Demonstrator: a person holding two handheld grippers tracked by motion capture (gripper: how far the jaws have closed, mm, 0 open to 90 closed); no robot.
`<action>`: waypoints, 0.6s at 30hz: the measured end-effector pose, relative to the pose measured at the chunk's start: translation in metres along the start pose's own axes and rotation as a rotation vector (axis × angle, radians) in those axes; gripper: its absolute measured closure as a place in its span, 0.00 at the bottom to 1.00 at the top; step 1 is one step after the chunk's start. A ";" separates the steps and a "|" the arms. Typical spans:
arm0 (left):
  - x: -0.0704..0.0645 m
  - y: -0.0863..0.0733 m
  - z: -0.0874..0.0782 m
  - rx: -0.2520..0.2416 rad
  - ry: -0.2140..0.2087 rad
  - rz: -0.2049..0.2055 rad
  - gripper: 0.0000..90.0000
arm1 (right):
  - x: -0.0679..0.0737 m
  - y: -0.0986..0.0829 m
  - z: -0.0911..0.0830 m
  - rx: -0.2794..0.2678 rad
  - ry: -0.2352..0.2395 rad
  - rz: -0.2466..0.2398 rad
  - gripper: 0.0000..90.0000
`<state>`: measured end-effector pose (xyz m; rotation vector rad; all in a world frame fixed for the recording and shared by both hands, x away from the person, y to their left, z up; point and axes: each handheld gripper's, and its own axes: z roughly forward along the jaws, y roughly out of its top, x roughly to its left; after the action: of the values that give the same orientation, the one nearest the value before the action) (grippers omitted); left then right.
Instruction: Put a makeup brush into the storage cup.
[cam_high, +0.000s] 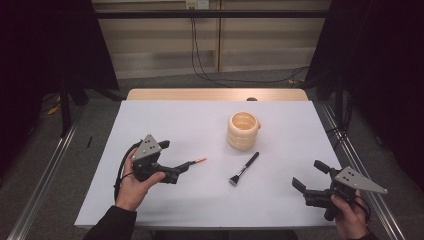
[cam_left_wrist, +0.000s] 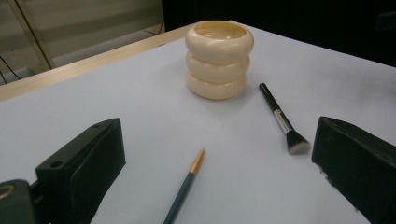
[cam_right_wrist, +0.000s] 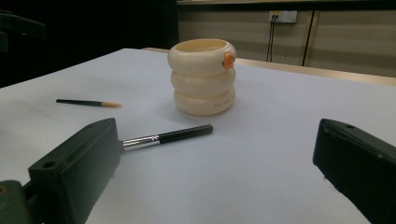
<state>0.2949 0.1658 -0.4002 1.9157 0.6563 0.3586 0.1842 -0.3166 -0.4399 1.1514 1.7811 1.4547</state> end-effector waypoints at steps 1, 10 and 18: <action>0.001 0.001 0.001 0.009 0.004 0.002 0.03 | 0.000 0.000 0.000 0.002 0.002 0.000 0.00; 0.011 0.009 0.011 0.056 -0.032 0.008 0.04 | 0.001 0.000 0.000 0.002 0.007 -0.005 0.00; 0.022 0.018 0.018 0.099 -0.027 0.022 0.04 | 0.001 0.000 0.001 0.005 0.008 -0.007 0.00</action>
<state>0.3273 0.1595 -0.3921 2.0202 0.6459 0.3184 0.1842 -0.3156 -0.4399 1.1427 1.7932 1.4533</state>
